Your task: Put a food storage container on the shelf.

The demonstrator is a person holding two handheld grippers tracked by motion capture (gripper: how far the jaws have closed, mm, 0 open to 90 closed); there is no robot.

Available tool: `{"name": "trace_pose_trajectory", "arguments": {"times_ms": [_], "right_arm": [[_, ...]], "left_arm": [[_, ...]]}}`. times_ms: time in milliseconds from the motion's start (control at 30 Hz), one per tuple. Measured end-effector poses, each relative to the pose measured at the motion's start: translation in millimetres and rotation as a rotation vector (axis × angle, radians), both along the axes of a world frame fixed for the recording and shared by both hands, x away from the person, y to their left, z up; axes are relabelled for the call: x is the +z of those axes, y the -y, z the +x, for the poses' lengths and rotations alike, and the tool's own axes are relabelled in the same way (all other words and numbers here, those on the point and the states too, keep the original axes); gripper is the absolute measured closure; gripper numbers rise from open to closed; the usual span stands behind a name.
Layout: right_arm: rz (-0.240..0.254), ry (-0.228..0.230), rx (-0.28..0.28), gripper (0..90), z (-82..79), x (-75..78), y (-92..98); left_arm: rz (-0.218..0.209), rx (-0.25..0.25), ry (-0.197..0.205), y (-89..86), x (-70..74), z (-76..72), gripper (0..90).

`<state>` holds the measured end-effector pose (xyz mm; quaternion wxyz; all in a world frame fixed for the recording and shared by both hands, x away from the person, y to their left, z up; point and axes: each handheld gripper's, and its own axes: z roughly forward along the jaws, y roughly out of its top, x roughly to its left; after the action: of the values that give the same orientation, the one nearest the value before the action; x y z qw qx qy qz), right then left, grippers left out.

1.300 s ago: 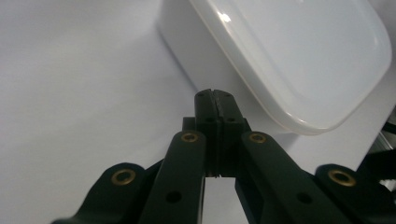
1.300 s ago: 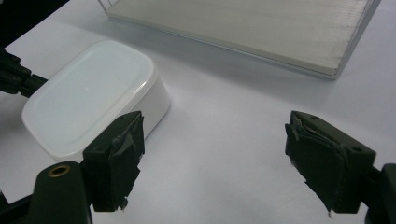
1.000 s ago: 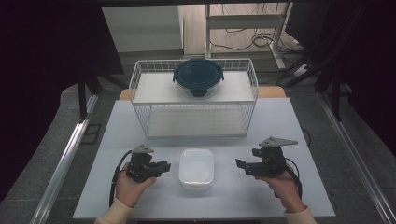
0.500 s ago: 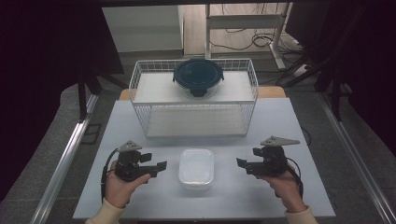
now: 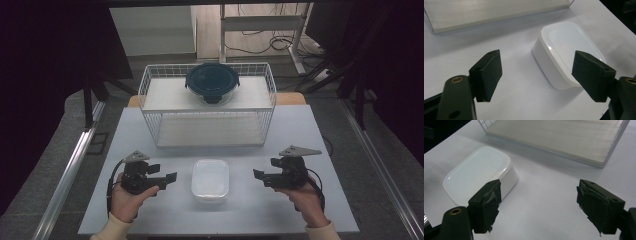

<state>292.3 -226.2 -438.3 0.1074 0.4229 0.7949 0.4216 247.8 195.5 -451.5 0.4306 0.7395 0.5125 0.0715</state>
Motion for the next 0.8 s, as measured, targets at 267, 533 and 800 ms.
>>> {"name": "trace_pose_trajectory", "arguments": {"times_ms": [267,533,800], "right_arm": [[0.048,0.023,0.020,18.5,-2.7,3.6,-2.8],[0.068,0.012,0.057,21.6,-1.2,9.6,-23.7],[0.106,-0.082,0.060,27.2,9.7,3.9,-48.4]], "left_arm": [[-0.013,-0.009,-0.002,3.5,0.7,-0.1,22.4],[-0.047,-0.022,-0.030,7.9,1.9,12.7,22.4],[-0.146,-0.035,-0.102,14.3,-7.2,29.8,24.5]]}}
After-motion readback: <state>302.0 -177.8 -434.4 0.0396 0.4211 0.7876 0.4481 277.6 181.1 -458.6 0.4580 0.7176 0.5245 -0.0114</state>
